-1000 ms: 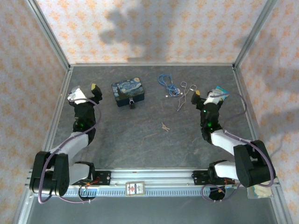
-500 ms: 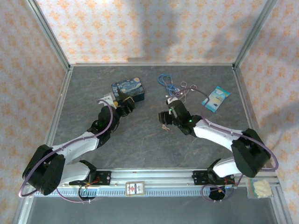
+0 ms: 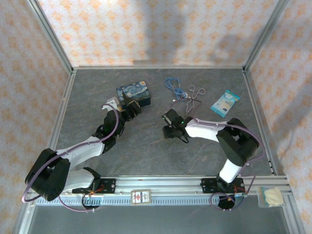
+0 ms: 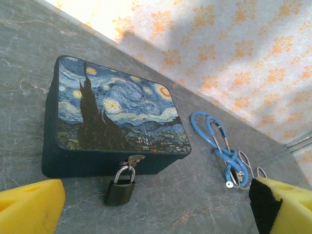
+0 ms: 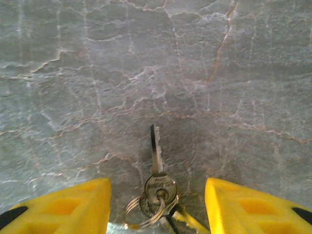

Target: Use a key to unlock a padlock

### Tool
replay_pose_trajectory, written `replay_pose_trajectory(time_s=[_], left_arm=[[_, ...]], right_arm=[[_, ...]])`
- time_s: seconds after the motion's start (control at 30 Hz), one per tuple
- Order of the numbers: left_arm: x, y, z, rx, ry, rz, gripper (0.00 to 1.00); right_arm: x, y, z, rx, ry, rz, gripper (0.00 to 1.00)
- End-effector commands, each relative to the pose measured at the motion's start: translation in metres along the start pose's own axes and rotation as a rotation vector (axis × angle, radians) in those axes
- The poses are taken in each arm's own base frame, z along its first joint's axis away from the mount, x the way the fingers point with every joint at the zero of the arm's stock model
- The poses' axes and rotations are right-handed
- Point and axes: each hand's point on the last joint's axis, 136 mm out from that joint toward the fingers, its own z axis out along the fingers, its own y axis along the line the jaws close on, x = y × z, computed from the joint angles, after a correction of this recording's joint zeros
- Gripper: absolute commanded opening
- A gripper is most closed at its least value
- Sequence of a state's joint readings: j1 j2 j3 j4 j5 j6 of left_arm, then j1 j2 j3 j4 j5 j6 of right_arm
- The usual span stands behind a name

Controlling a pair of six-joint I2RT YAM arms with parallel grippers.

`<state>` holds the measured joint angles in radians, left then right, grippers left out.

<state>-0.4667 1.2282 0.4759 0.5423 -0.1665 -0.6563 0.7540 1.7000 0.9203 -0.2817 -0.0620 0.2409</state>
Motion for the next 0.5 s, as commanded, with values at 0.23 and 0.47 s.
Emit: replay_pose_trajectory(time_s=[0.23,0.47], left_arm=[[-0.010,0.008,-0.006,-0.024,-0.069,0.027,0.99],[-0.019,0.015,-0.007,-0.061,-0.108,0.035,0.99]], right_arm=[[0.020,-0.016,0.017,0.095,0.075,0.067,0.27],[0.021,-0.009,0.014,0.031,0.050,0.067,0.00]])
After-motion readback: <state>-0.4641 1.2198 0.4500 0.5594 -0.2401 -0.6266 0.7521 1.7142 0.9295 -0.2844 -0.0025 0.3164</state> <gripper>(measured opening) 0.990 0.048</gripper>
